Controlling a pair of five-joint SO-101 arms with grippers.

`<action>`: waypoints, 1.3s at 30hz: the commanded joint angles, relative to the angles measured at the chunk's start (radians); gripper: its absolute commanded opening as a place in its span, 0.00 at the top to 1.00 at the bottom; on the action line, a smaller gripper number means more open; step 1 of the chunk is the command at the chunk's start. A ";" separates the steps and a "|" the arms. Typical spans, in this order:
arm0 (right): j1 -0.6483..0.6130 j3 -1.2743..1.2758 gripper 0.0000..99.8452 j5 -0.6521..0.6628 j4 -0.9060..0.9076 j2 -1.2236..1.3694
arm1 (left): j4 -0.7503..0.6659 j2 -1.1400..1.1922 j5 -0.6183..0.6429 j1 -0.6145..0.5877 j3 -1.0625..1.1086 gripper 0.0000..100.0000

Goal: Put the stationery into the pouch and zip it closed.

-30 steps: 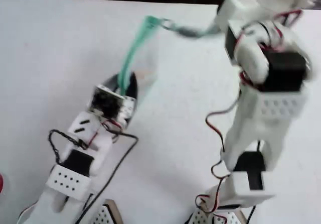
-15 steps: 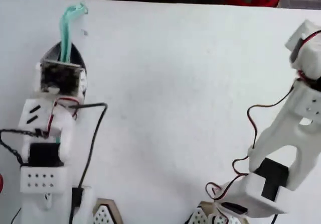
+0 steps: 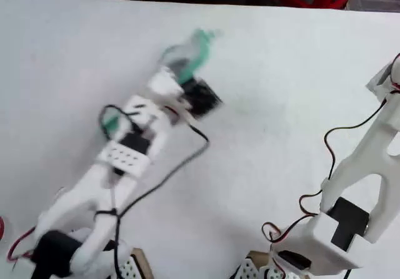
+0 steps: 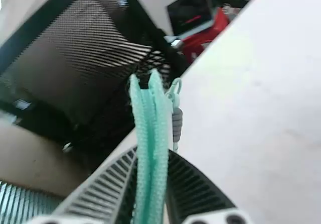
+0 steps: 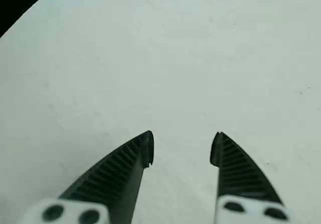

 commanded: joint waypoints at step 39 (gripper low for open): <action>-0.226 0.293 0.89 0.176 -0.278 -0.031 | 1.277 -0.110 0.308 -0.094 -1.007 0.86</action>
